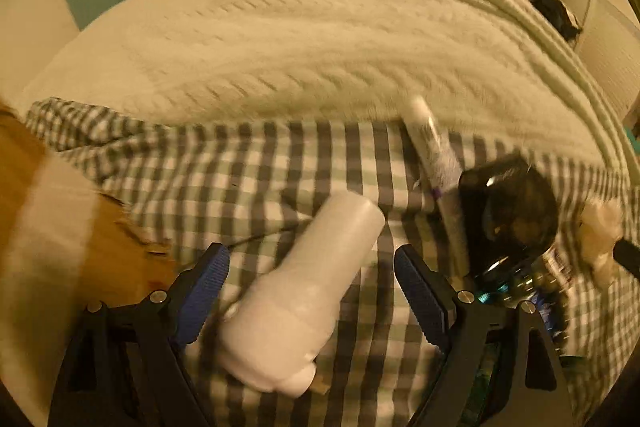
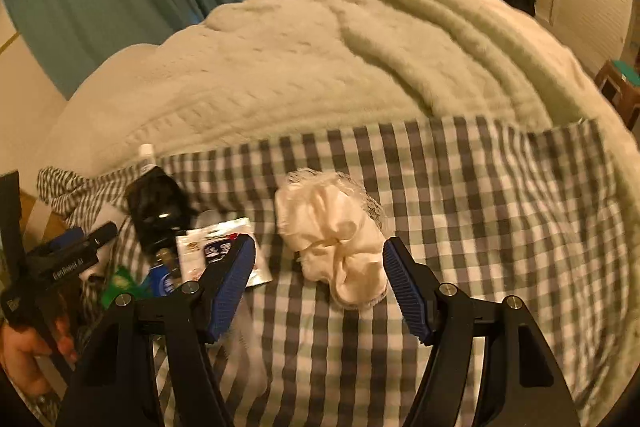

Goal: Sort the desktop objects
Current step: 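Grasp the white spray bottle with the left tool while the right tool grasps the white lace scrunchie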

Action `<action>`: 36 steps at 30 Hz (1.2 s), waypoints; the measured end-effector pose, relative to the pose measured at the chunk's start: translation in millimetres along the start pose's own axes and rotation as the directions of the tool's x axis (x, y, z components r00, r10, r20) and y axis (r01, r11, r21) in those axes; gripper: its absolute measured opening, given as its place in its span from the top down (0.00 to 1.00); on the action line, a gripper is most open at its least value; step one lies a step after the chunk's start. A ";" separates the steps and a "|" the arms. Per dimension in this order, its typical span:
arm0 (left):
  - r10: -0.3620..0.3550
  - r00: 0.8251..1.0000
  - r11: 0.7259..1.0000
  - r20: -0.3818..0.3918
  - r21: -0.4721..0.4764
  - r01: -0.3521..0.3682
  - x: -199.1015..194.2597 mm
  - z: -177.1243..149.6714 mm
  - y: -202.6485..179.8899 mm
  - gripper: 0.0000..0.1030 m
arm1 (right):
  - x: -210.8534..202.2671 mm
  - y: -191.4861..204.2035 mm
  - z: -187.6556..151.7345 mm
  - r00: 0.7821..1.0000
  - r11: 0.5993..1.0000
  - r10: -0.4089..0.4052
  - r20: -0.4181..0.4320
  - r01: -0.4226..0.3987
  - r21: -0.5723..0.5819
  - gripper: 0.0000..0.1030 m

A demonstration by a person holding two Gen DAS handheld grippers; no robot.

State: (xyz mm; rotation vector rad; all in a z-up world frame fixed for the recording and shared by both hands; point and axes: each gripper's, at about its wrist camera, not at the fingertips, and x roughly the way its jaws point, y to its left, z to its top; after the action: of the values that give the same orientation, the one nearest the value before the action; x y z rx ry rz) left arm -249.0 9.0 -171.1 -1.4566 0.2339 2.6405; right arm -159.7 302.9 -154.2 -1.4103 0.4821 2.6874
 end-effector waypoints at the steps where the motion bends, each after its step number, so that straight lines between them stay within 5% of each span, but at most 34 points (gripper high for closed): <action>1: -0.001 1.000 1.000 -0.005 0.005 0.001 5.6 -2.9 -0.7 0.16 | 6.4 -1.4 -0.9 1.000 1.000 0.001 -0.010 -0.001 0.004 0.36; 4: -0.038 0.999 0.999 0.006 -0.023 0.038 10.7 -6.0 5.6 0.20 | 24.4 -1.7 -3.6 0.999 0.999 -0.027 -0.043 0.027 -0.018 0.36; 7: -0.072 0.997 0.995 0.012 -0.071 0.073 10.8 -3.1 13.3 0.38 | 32.0 -4.3 -5.9 0.998 1.000 0.021 -0.051 -0.022 -0.016 0.36; 11: -0.105 0.994 0.990 0.017 -0.096 0.106 6.2 -4.3 17.7 0.58 | 32.5 -7.0 -7.8 0.999 1.000 -0.003 -0.049 0.002 -0.029 0.71; 14: -0.096 0.995 0.994 0.020 -0.059 0.097 -2.3 -7.4 11.0 0.58 | 27.4 -8.4 -7.4 0.999 1.000 -0.011 -0.037 0.010 -0.021 0.79; 25: -0.123 0.992 0.989 -0.007 -0.083 0.122 -57.6 -8.7 -1.3 0.58 | -36.2 -6.5 -7.5 0.998 0.999 0.047 0.034 -0.048 0.025 0.81; 36: -0.181 0.975 0.974 0.127 -0.112 0.195 -186.1 3.5 22.2 0.58 | -135.1 65.3 -7.8 0.973 0.982 0.177 0.145 -0.165 -0.093 0.81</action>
State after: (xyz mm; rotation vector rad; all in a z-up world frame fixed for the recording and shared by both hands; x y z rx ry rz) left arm -157.0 -17.3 -9.9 -1.2814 -0.0779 2.6122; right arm -88.9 250.0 -32.7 -1.2193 0.5099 2.9549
